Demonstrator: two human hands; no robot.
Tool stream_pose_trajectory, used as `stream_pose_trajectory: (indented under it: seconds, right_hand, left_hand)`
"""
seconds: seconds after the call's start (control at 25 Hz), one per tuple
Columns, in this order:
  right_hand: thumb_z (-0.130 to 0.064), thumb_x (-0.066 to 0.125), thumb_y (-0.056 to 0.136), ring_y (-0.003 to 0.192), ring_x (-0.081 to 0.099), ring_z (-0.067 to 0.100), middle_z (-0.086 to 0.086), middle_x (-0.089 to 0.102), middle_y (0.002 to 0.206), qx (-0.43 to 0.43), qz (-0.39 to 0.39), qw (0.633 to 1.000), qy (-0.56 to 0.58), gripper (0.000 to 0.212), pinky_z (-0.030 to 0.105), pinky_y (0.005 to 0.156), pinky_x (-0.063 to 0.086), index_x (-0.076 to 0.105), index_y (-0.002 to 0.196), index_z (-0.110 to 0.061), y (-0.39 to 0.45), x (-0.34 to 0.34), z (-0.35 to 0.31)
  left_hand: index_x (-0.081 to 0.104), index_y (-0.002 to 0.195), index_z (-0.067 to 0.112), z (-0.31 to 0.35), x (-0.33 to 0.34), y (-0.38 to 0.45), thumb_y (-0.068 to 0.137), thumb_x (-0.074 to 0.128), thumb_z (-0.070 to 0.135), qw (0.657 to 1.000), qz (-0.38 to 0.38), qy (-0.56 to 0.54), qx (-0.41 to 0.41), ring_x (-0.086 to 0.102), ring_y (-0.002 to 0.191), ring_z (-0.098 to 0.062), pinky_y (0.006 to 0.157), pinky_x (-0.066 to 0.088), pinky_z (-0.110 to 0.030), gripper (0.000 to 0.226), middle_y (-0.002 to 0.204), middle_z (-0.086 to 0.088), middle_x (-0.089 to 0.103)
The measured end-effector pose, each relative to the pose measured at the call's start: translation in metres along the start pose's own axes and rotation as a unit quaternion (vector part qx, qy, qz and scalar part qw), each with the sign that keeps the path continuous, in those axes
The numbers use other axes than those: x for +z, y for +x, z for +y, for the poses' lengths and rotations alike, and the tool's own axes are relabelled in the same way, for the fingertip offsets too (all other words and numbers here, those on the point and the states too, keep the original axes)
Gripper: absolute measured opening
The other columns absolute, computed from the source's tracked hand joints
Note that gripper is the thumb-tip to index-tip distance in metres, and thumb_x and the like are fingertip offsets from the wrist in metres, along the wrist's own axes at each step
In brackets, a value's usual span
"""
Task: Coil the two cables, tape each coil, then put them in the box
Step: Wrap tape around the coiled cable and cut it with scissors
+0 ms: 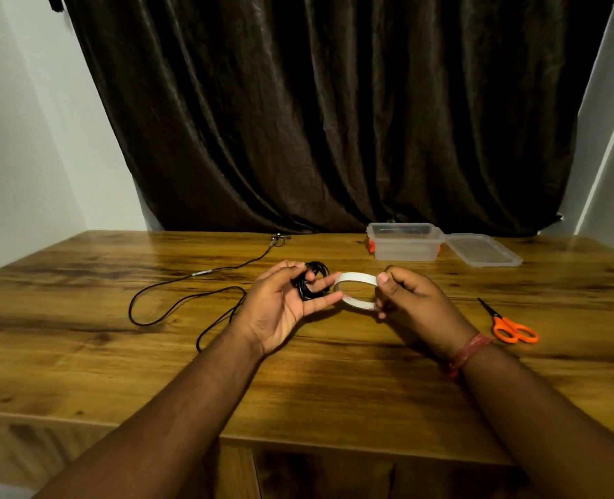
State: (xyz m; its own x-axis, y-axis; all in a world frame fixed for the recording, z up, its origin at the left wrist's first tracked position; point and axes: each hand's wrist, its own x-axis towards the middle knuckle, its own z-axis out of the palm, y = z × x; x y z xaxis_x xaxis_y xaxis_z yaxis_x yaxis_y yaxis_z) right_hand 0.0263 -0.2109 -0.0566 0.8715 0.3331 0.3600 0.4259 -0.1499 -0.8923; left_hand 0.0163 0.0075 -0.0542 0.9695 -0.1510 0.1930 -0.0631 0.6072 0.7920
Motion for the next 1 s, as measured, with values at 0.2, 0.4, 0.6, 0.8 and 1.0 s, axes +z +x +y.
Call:
stream_pose_trajectory:
  seconds: [0.2, 0.4, 0.6, 0.8, 1.0]
  right_hand:
    - [-0.027, 0.046, 0.102, 0.086, 0.066, 0.024, 0.009, 0.068, 0.09, 0.042, 0.015, 0.999, -0.003, 0.028, 0.036, 0.077, 0.057, 0.065, 0.088, -0.011, 0.007, 0.002, 0.009]
    - [-0.029, 0.051, 0.1, 0.088, 0.066, 0.021, 0.002, 0.07, 0.096, 0.069, 0.027, 0.992, -0.1, 0.017, 0.035, 0.08, 0.054, 0.067, 0.097, -0.026, 0.0, -0.002, 0.004]
    - [-0.03, 0.059, 0.095, 0.091, 0.056, 0.011, -0.008, 0.059, 0.101, 0.093, 0.098, 0.945, -0.298, 0.01, 0.031, 0.076, 0.046, 0.059, 0.105, -0.027, -0.014, -0.048, -0.017]
    - [-0.042, 0.062, 0.088, 0.082, 0.055, 0.02, 0.002, 0.057, 0.095, 0.219, 0.049, 0.766, -0.603, 0.019, 0.035, 0.074, 0.051, 0.054, 0.092, -0.025, -0.052, -0.115, -0.026]
    - [-0.048, 0.061, 0.087, 0.072, 0.056, 0.012, -0.003, 0.056, 0.081, 0.278, -0.001, 0.737, -0.616, 0.025, 0.027, 0.058, 0.043, 0.051, 0.079, -0.027, -0.058, -0.111, -0.019]
  left_hand:
    - [0.053, 0.087, 0.005, -0.001, 0.003, 0.0, 0.099, 0.044, 0.004, 1.0, 0.016, 0.026, 0.0, 0.068, 0.1, -0.044, 0.085, 0.055, -0.061, 0.016, 0.08, -0.014, 0.056]
    - [0.053, 0.092, 0.004, 0.0, 0.003, -0.002, 0.1, 0.045, 0.005, 0.999, 0.026, 0.035, -0.011, 0.07, 0.099, -0.042, 0.087, 0.055, -0.059, 0.011, 0.084, -0.016, 0.056]
    - [0.054, 0.094, 0.003, -0.002, 0.002, -0.001, 0.1, 0.046, 0.004, 0.998, 0.023, 0.041, -0.029, 0.068, 0.104, -0.043, 0.088, 0.054, -0.059, 0.01, 0.085, -0.017, 0.056]
    - [0.054, 0.095, 0.004, -0.003, 0.003, -0.002, 0.1, 0.046, 0.005, 0.998, 0.021, 0.05, -0.031, 0.068, 0.104, -0.042, 0.088, 0.054, -0.059, 0.009, 0.08, -0.015, 0.058]
    - [0.054, 0.092, 0.003, -0.002, 0.007, -0.006, 0.101, 0.045, 0.003, 0.998, 0.025, 0.056, -0.027, 0.07, 0.101, -0.041, 0.088, 0.054, -0.06, 0.012, 0.077, -0.014, 0.059]
